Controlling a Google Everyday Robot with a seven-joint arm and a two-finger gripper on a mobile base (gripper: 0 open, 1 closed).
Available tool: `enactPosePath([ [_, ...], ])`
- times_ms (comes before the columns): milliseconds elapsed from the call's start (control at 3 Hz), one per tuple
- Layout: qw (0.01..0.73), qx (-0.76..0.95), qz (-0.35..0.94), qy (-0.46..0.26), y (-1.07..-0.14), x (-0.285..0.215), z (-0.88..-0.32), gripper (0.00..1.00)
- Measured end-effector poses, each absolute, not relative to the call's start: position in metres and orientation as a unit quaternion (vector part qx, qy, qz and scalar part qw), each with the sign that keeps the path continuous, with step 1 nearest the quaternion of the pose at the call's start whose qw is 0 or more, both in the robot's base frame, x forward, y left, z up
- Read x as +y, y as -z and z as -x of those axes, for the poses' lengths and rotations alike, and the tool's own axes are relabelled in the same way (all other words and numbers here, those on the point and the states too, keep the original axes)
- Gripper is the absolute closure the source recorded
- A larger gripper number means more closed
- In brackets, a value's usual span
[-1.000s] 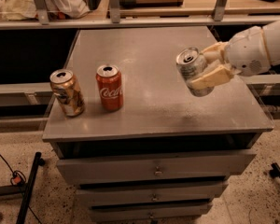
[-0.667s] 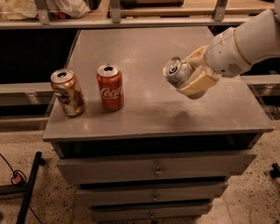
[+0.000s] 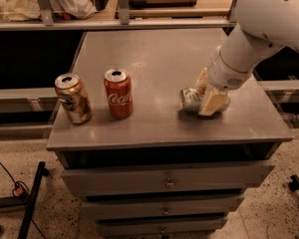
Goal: Knock 7up can over
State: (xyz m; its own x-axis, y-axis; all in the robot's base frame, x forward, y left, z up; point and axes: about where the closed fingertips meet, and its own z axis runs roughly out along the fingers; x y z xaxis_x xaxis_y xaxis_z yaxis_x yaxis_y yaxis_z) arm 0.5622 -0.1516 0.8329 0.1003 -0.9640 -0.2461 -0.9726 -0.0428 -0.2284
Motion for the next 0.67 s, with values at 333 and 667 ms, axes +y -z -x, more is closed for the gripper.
enactPosePath([
  [333, 0.092, 0.670, 0.737, 0.018, -0.8240, -0.1802, -0.5714, 0.59],
  [667, 0.092, 0.670, 0.736, 0.018, -0.8251, -0.1802, -0.5714, 0.36],
])
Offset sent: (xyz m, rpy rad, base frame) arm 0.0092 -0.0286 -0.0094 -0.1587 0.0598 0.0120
